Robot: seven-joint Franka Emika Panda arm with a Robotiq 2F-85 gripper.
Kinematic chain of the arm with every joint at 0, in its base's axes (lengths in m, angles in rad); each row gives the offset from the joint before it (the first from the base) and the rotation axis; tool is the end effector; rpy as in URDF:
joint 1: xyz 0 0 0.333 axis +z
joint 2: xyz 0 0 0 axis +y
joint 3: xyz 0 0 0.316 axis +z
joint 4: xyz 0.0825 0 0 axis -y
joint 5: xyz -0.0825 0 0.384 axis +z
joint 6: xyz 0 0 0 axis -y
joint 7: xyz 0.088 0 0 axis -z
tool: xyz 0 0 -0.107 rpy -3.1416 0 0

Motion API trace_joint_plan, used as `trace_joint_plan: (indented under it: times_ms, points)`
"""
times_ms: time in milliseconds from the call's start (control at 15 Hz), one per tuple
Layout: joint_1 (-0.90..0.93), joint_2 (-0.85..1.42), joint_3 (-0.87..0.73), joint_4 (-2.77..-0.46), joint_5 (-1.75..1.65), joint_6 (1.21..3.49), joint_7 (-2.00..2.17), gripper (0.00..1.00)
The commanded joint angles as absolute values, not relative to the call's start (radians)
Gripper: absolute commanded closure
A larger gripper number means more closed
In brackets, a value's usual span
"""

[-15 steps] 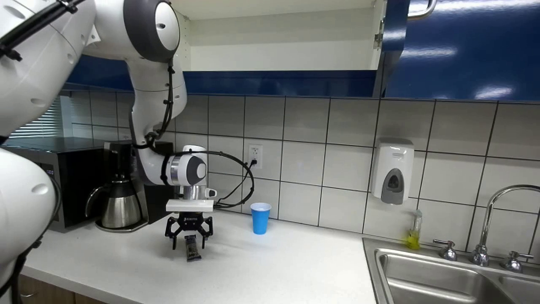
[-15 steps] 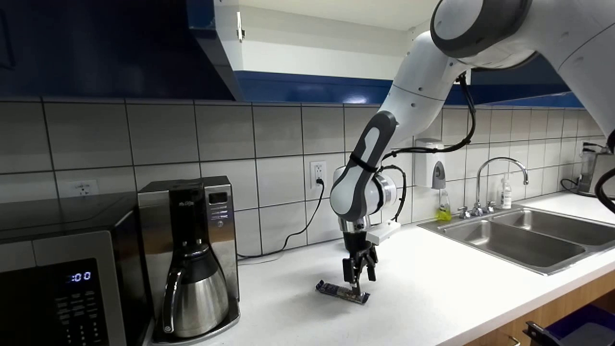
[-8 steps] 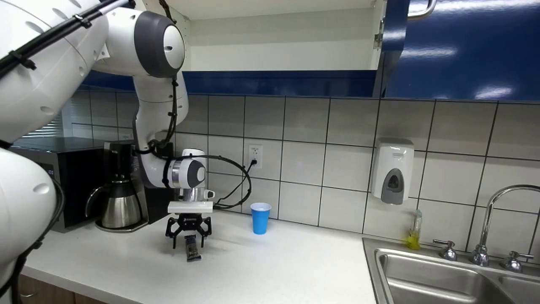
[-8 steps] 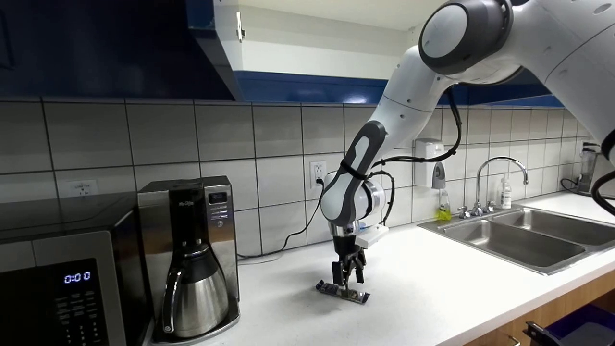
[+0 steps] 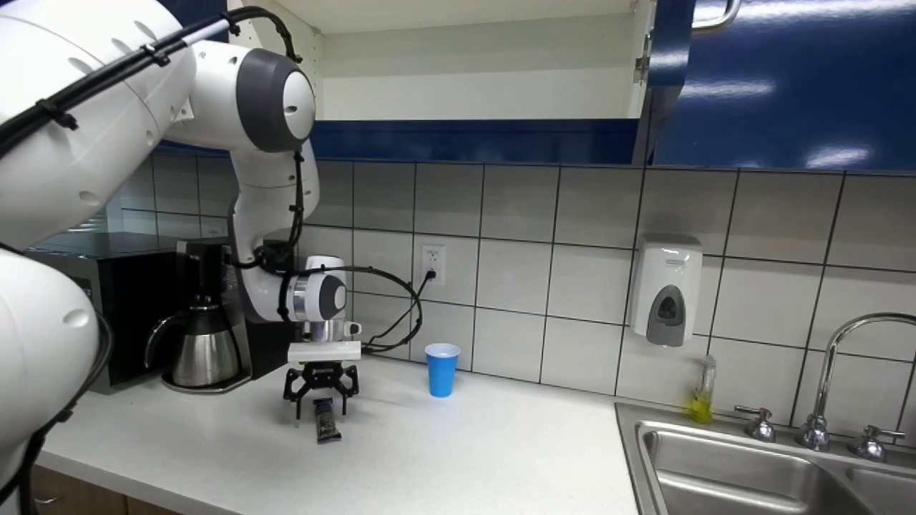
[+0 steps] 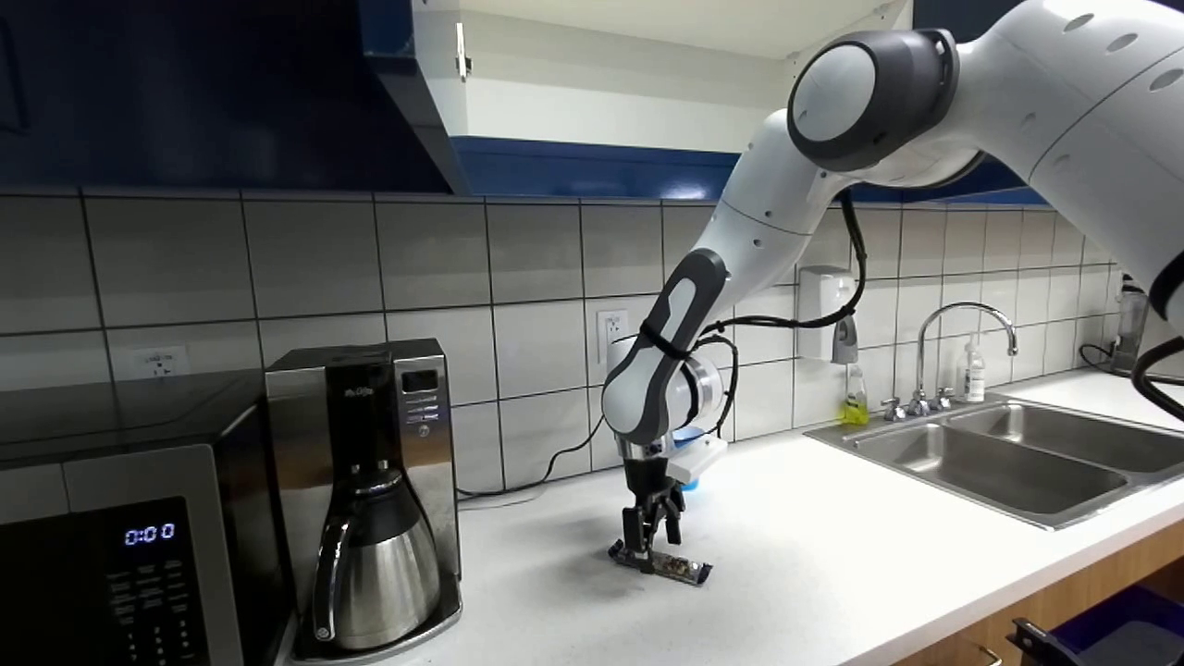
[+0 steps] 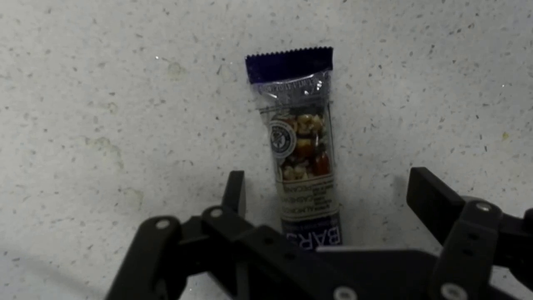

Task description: Pick up the object from the counter and put it in the cabinet

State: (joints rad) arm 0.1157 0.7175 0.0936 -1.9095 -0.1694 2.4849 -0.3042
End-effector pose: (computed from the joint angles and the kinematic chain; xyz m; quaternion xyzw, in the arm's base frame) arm 0.5900 0.1262 0.1066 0.9476 0.3120 -0.0683 0.0123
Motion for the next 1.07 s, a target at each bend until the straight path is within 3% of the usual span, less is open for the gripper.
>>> trace_joint_plan:
  times_ms: [0, 467, 533, 667, 1000]
  points:
    - [0.120, 0.755, 0.090, -1.842, -0.195, 2.438, -0.297, 0.00]
    - [0.125, 0.796, 0.084, -1.787, -0.201, 2.425, -0.293, 0.00]
    - [0.124, 0.800, 0.086, -1.780, -0.199, 2.422, -0.294, 0.25]
    - [0.124, 0.807, 0.086, -1.770, -0.200, 2.418, -0.294, 0.33]
    - [0.127, 0.814, 0.081, -1.751, -0.205, 2.409, -0.290, 0.73]
